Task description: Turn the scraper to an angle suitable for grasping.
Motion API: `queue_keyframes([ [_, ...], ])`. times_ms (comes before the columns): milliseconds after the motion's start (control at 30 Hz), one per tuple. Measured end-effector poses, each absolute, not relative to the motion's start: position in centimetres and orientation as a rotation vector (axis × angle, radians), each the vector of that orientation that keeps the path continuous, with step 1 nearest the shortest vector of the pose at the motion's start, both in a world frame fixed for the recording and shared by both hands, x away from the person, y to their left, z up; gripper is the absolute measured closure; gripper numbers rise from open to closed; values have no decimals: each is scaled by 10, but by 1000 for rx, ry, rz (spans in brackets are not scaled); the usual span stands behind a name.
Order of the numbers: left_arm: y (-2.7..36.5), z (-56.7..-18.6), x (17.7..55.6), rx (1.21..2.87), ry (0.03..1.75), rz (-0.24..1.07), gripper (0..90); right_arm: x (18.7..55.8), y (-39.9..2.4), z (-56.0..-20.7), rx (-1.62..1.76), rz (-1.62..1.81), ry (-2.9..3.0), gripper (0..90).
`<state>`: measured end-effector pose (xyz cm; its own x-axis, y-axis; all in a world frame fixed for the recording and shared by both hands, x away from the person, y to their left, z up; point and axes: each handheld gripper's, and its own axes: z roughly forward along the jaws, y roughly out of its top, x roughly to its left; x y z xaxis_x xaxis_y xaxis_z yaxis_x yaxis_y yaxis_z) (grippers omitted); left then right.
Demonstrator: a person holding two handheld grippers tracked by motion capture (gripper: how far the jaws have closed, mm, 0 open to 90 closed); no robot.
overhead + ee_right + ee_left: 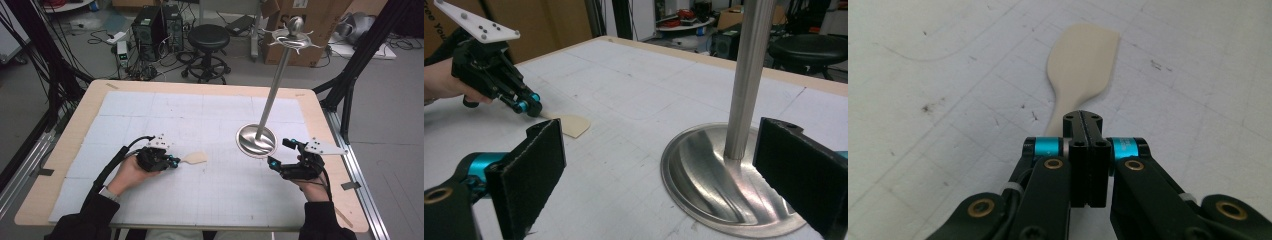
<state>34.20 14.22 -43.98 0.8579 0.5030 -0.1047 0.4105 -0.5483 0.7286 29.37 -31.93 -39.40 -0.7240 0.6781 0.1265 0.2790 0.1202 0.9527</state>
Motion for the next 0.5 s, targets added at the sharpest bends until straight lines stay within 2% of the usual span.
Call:
queue_keyframes([
  [200,147,-441,348,2222,701,166,900,294,-320,-394,930,1634,2064,56],
  [500,156,-444,364,2161,829,293,900,294,-318,-395,929,1624,2077,56],
])
